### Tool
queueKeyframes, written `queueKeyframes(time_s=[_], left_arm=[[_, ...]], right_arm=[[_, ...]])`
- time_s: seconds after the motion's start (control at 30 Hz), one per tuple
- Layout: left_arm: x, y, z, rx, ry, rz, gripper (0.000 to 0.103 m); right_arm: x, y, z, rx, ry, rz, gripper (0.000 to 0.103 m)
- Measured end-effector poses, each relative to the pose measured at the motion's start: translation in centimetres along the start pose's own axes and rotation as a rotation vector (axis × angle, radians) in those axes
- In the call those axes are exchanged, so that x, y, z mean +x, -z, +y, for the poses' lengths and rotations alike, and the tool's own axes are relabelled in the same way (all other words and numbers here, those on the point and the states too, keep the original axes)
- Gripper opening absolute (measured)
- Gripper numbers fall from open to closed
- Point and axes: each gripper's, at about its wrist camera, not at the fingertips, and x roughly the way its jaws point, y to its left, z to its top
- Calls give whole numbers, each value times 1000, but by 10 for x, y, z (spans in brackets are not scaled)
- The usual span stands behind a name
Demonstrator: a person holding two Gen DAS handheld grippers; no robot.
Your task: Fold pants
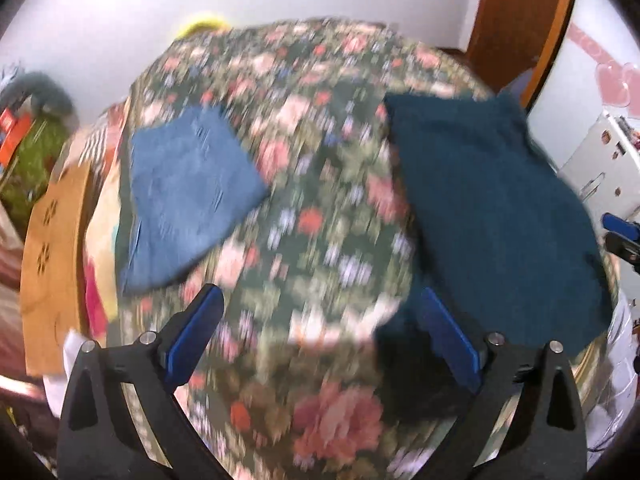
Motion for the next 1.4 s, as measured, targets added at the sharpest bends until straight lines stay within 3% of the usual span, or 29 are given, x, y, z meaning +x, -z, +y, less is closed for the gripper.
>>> queueKeyframes(time_s=[0.17, 0.27, 0.33, 0.47, 0.57, 0.6, 0.63, 0.67, 0.7, 0.8, 0.93, 1.17, 1.4], left_arm=[[19, -58, -13, -40, 98, -69, 101], [42, -88, -24, -43, 116, -79, 100], [62, -107, -33, -32, 106, -62, 94], [99, -127, -46, -26, 127, -4, 88], [122, -135, -55, -3, 141, 34, 79], [130, -137, -59, 5, 152, 50, 69], [138, -138, -62, 10, 185, 72, 50], [142, -139, -65, 9, 228, 89, 38], [146, -141, -67, 6, 250, 106, 35], [142, -144, -74, 49, 223, 71, 26], [130, -151, -82, 74, 189, 6, 22], [150, -147, -99, 146, 85, 32, 23], [104, -142, -95, 156, 48, -17, 23]], right_arm=[[20, -41, -8, -32, 1, -69, 64], [37, -61, -10, -70, -5, -81, 63], [49, -72, -14, -82, -13, -67, 54], [82, -89, -30, -46, -57, -35, 45], [101, -95, -42, -8, -86, -11, 30], [106, -97, -43, -2, -97, -5, 22], [110, -98, -46, 1, -107, -3, 17], [110, -97, -46, -12, -116, -8, 17], [109, -97, -45, -30, -113, -15, 16], [99, -99, -38, -112, -78, -49, 13], [85, -104, -42, -129, -38, -106, 12], [124, -89, -59, -101, 48, 9, 13], [82, -97, -46, -141, 139, 10, 24]])
